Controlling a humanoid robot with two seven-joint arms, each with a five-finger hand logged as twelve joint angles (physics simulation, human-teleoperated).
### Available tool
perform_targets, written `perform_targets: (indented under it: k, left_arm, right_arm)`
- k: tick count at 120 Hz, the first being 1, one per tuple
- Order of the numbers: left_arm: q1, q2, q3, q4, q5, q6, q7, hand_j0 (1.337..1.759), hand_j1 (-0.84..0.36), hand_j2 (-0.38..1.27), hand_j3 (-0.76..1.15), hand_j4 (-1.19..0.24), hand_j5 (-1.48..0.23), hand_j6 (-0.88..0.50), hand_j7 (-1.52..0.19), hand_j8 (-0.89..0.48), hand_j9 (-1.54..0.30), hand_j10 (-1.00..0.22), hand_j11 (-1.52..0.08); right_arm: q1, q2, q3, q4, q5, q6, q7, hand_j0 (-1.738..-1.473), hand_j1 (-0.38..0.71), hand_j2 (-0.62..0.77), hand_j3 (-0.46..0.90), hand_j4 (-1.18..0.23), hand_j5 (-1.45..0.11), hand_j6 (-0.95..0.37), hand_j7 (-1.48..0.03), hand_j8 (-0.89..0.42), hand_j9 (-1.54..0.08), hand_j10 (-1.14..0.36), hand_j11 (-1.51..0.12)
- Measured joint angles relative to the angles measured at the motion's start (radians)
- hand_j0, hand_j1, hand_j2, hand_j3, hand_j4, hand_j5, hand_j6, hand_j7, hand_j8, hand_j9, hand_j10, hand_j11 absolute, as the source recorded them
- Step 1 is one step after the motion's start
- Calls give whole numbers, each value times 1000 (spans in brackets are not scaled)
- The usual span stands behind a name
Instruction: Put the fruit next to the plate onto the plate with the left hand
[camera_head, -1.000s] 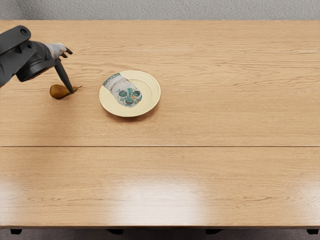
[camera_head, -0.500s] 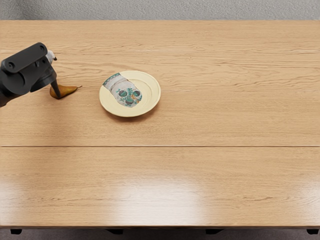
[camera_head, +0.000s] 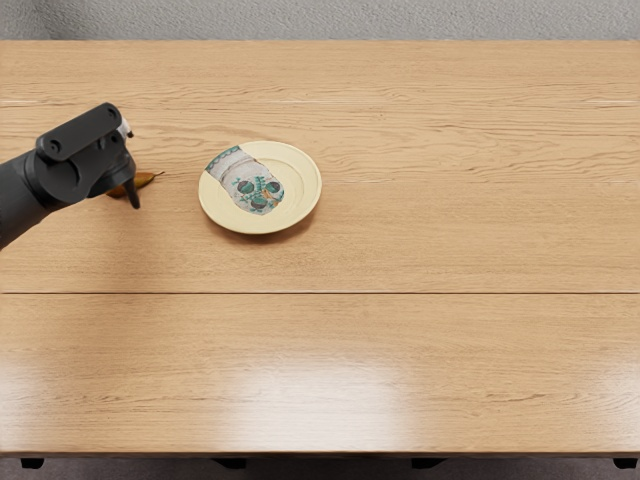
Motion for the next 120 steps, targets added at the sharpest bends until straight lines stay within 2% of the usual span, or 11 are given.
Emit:
perform_targets:
  k: [37, 62, 120]
  left_arm:
    - [24, -16, 0, 80, -3, 15, -5, 1658, 161, 33, 0, -160, -205, -161, -205, -161, -205, -160, -205]
    - [30, -30, 18, 88, -4, 29, -23, 1658, 123, 40, 0, -192, -247, -193, -247, -192, -246, -191, -246]
    - [32, -54, 20, 89, -7, 31, -26, 1658, 33, 55, 0, -267, -344, -268, -344, -267, -344, -266, -344]
  right_arm:
    - [2, 0, 0, 0, 0, 0, 0, -1658, -349, 0, 0, 0, 0, -1, 0, 0, 0, 0, 0]
    - [2, 0, 0, 0, -1, 0, 0, -1658, -349, 0, 0, 0, 0, -1, 0, 0, 0, 0, 0]
    - [2, 0, 0, 0, 0, 0, 0, -1658, -349, 0, 0, 0, 0, -1, 0, 0, 0, 0, 0]
